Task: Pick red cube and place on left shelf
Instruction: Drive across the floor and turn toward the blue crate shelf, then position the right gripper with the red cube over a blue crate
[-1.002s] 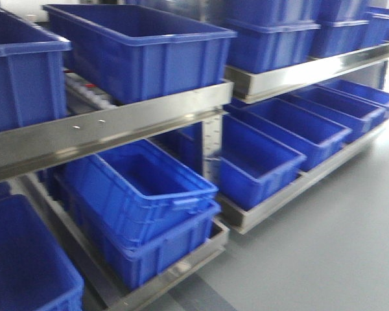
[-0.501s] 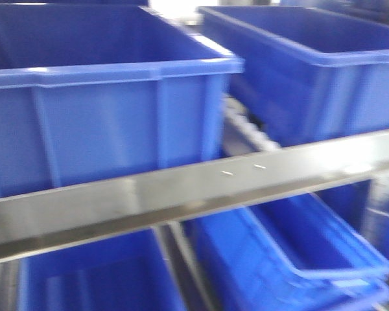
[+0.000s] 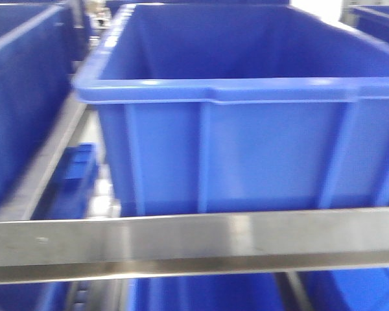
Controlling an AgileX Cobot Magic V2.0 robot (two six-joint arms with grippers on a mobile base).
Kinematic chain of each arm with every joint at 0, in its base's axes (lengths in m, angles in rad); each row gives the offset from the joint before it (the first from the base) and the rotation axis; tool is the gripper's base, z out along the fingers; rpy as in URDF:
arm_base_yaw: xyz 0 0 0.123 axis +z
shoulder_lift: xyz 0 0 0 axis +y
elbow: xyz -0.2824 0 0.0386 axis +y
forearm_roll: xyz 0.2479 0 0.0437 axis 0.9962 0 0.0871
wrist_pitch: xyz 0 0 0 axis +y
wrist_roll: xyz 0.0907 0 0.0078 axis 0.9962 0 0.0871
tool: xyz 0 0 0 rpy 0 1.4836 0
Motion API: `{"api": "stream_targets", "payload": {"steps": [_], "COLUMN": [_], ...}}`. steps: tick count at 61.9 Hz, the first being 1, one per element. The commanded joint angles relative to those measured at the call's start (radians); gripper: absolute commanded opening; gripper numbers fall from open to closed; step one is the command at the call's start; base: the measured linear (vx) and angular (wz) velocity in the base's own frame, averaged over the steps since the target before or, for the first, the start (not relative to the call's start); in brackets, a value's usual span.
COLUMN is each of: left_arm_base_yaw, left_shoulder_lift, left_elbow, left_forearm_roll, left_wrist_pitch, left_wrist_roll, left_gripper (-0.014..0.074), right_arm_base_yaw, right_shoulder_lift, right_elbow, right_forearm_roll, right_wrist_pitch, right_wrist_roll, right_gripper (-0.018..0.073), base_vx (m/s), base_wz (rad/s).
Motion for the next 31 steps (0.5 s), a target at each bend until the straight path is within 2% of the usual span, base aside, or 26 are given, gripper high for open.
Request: {"api": "stream_targets", "payload": {"steps": [1, 14, 31], "left_arm_base_yaw": [-0.005, -0.005, -0.005], "left_shoulder_lift": [0.007, 0.007, 0.007], "left_elbow": [0.022, 0.022, 0.022], "left_forearm_roll": [-0.005, -0.005, -0.005], "left_wrist_pitch": [-0.091, -0.091, -0.091], "left_wrist_roll": [0.001, 0.001, 0.001], "left_gripper": [0.0106, 0.0106, 0.0106], "right_arm_base_yaw": [-0.006, -0.006, -0.006], "right_shoulder_lift": [0.001, 0.001, 0.001], "right_elbow": [-0.032, -0.032, -0.032], "right_forearm_roll": [-0.014, -0.014, -0.014], "right_wrist_pitch": [-0.078, -0.078, -0.078], "right_wrist_roll": [-0.008, -0.008, -0.008], "right_gripper": [0.0059, 0.0059, 0.0059], "base_vx": [0.07, 0.06, 0.02], "base_wz": [0.43, 0.34, 0.15]}}
